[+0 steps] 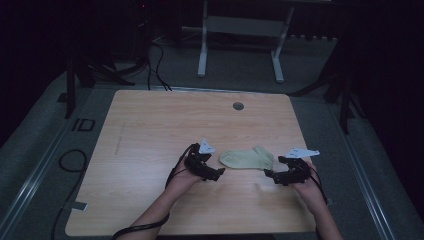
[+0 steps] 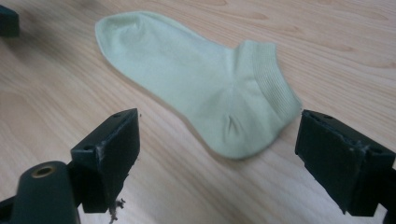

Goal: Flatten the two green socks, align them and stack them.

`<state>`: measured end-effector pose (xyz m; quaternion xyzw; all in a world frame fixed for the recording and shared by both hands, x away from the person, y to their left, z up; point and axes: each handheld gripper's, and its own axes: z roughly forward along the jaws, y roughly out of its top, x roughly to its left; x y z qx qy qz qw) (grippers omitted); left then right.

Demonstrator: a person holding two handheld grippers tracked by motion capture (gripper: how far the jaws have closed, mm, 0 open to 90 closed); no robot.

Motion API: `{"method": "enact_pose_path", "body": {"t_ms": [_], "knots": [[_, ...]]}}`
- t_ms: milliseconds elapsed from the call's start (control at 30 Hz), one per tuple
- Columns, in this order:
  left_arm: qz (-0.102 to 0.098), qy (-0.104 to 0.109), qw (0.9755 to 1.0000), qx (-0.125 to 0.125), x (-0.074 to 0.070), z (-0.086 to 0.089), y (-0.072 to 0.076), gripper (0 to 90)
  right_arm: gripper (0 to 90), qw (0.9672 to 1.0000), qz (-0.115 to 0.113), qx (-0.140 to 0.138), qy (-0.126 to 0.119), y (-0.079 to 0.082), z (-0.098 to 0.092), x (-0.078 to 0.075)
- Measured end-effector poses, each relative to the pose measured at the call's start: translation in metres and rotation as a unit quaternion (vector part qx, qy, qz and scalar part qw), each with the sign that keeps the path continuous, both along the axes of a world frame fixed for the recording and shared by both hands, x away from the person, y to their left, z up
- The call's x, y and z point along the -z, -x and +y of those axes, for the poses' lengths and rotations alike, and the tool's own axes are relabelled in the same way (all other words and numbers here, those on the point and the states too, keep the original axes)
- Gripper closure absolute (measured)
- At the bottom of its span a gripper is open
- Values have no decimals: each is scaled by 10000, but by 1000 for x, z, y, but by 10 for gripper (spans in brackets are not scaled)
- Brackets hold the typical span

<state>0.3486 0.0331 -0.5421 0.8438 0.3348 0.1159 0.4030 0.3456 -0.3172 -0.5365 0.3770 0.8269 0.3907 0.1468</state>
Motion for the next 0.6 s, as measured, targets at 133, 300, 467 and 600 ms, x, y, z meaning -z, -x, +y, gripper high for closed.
{"method": "enact_pose_path", "body": {"t_ms": [133, 300, 467, 600], "knots": [[-1, -99, 9999, 17, 1, 11, 6, 91, 141, 10000, -32, 48, 29, 5, -7, -1], [64, -105, 9999, -66, 3, 23, 13, 91, 141, 9999, -19, 123, 20, 10, -14, -1], [100, -121, 9998, -83, 5, 36, 20, 91, 138, 9999, 65, 108, -31, 16, -19, 3], [132, -206, 9997, -94, 9, 46, 26, 91, 131, 9999, 62, 81, -2, 22, -21, 5]]}}
